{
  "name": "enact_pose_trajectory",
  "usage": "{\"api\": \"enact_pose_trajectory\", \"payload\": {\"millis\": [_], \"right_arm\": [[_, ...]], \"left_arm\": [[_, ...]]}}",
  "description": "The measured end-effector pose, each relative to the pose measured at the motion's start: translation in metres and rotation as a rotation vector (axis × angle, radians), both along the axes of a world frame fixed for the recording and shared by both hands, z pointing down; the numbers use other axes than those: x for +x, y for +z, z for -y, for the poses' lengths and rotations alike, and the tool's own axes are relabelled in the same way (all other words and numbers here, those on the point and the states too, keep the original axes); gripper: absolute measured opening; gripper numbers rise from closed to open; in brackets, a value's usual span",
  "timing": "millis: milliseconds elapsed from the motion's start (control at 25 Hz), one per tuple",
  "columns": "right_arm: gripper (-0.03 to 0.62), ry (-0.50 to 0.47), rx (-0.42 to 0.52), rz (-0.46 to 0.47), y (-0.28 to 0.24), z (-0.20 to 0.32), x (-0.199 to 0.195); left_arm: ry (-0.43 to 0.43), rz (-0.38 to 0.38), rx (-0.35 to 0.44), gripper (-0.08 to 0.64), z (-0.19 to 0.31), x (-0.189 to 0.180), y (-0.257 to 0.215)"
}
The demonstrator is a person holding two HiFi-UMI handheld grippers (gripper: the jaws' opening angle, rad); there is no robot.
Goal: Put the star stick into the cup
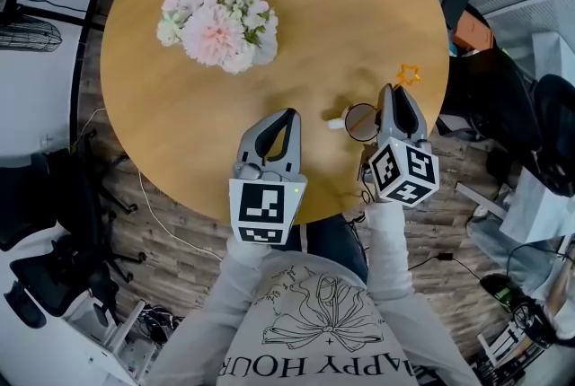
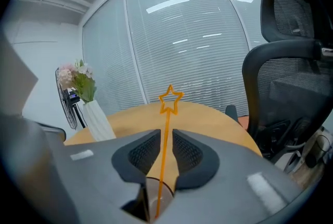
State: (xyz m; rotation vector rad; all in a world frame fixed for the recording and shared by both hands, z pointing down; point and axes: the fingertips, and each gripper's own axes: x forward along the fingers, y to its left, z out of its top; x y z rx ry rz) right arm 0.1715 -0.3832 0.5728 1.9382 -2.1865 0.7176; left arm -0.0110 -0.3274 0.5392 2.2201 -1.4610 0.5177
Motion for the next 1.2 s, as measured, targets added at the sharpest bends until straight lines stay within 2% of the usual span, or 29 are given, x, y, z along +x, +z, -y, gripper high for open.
{"api": "enact_pose_trajectory", "payload": {"millis": [200,400,600,680,760,840,920,1200], "right_arm": [[0.145,0.015,-0.007,0.001,-0.008,-0.006,0.001],[0.149,0.039,0.016,-0.004,-0.029,-0.018,0.004],[0.147,0.013,0.106,0.004,-0.075,-0.031,0.003],[0.134,0.001,0.139,0.003,-0.095,-0.035,0.003],[0.094,0.005,0.175,-0.008,-0.115,-0.040,0.005],[0.093,0.012,0.215,-0.018,-0.135,-0.044,0.009],[0.053,0.024,0.255,-0.022,-0.155,-0.046,0.013],[0.051,0.034,0.342,-0.027,-0.201,-0.057,0.020]], "left_arm": [[-0.001,-0.005,0.022,0.006,-0.001,-0.001,-0.010],[-0.003,-0.009,0.065,0.006,0.002,-0.002,-0.031],[0.000,-0.024,0.132,0.006,0.004,0.004,-0.065],[0.005,-0.026,0.156,0.006,0.003,0.006,-0.078],[0.013,-0.027,0.182,0.006,0.002,0.008,-0.092],[0.013,-0.030,0.212,0.006,0.001,0.010,-0.107],[0.009,-0.035,0.243,0.006,0.002,0.011,-0.122],[0.007,-0.043,0.338,0.006,-0.002,0.015,-0.170]]}}
